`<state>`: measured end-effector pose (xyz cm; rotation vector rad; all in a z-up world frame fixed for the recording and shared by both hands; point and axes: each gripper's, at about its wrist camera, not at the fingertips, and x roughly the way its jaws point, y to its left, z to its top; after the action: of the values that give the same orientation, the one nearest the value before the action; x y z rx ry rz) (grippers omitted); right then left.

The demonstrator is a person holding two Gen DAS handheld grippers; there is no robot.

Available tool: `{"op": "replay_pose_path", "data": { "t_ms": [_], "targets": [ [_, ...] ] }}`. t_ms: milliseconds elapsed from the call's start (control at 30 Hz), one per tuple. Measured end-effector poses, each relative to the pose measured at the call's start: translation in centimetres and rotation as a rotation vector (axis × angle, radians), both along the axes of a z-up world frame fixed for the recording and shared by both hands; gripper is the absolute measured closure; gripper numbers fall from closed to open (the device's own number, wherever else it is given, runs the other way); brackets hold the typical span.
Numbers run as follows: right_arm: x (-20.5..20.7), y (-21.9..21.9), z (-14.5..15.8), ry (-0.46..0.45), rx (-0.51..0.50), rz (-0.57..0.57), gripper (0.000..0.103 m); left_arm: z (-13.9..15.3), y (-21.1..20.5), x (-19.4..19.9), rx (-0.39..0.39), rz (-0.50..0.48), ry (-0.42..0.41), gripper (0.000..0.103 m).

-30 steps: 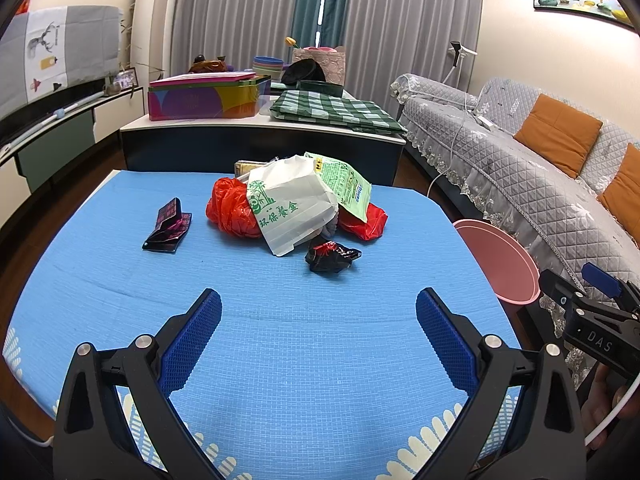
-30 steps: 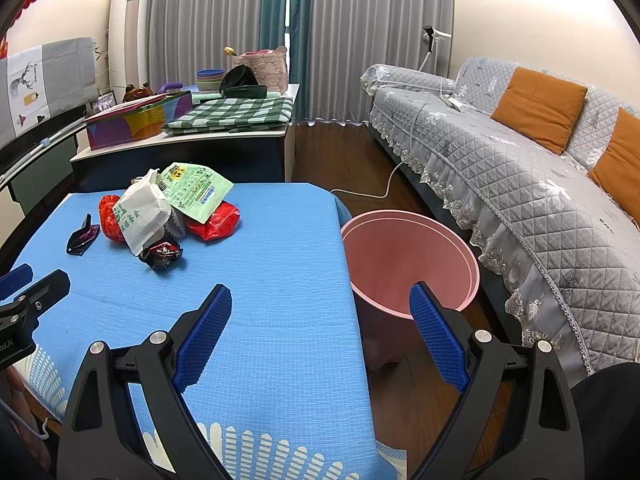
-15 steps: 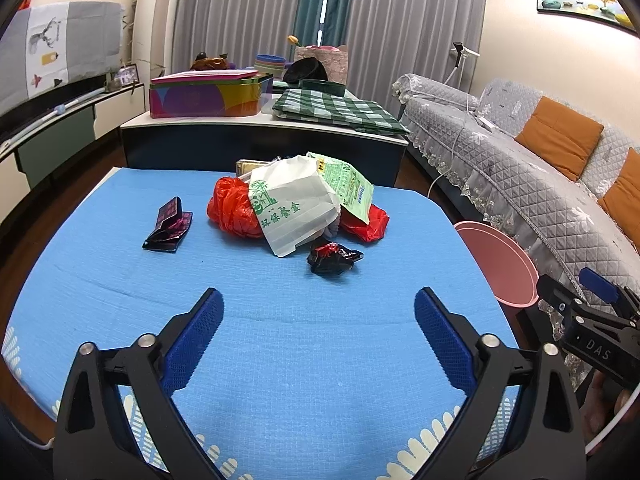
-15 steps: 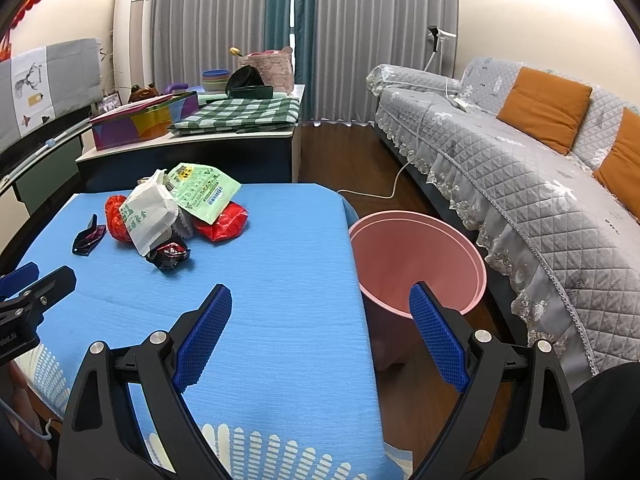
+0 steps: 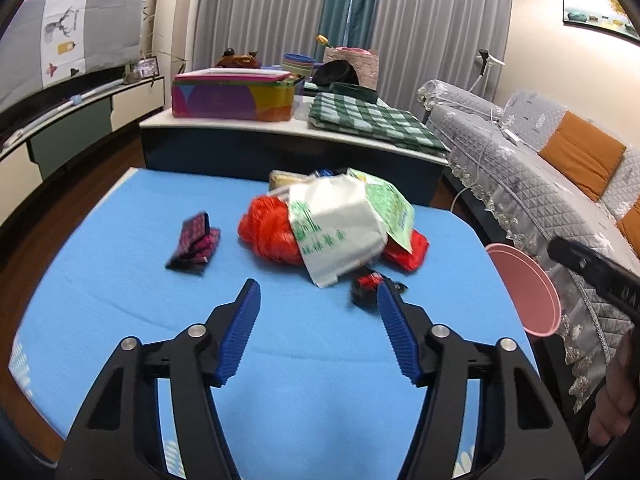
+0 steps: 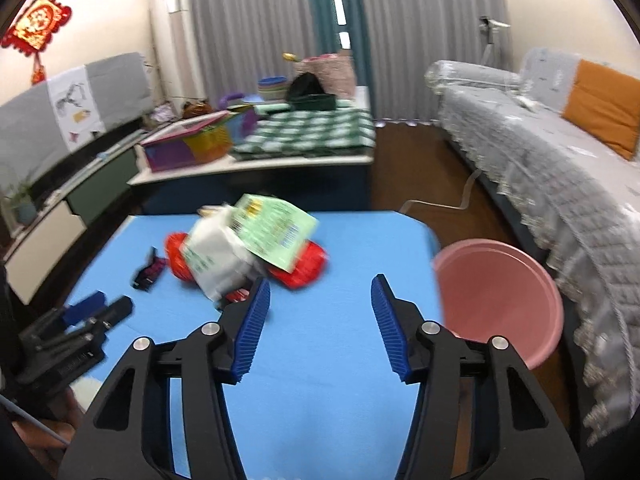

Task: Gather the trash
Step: 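Move the left tool to the pink-black card packet while the right tool reaches the white takeout bag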

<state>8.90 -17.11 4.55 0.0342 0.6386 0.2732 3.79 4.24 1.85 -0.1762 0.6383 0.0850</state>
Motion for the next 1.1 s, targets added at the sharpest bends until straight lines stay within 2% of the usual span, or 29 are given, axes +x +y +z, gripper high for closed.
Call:
{"op": "replay_pose_path", "data": {
  "t_ms": [200,367,567,667,767,833,1000,1067,1100],
  "targets": [
    [3.7,4.3,1.5,-0.034,0.038,0.171,0.072,1.2,2.8,2.8,0.067,-0.016,0.028,0.052],
    [6.1,7.3,-0.4,-0.033,0.081,0.242,0.073,0.5,6.2,5.7,0.161,0.012,0.026,0.055],
    [8.3,9.3,-4.5,-0.003,0.070,0.282,0.071,-3.9,9.7,7.3,0.090,0.147,0.076,0.055],
    [9.7,9.8,-5.8,0.036,0.070,0.286,0.071,-4.6,9.9,8.1,0.108,0.133,0.094,0.054],
    [10.7,10.1,-6.4,0.053,0.084,0.296,0.063,-5.1,10.5,8.6,0.101,0.139,0.109,0.054],
    [11.2,10.5,-6.8,0.069,0.085,0.319,0.063,-5.6,11.1,8.9,0.074,0.152,0.130,0.054],
    [11.7,11.4,-7.6,0.078,0.068,0.362,0.062,-6.3,11.7,9.1,0.071,0.173,0.153,0.054],
    [11.8,11.6,-8.0,0.090,0.062,0.370,0.067,-6.6,12.2,9.2,0.057,0.184,0.164,0.054],
    [11.9,11.8,-8.2,0.098,0.062,0.380,0.074,-6.7,12.3,9.2,0.057,0.189,0.169,0.054]
  ]
}}
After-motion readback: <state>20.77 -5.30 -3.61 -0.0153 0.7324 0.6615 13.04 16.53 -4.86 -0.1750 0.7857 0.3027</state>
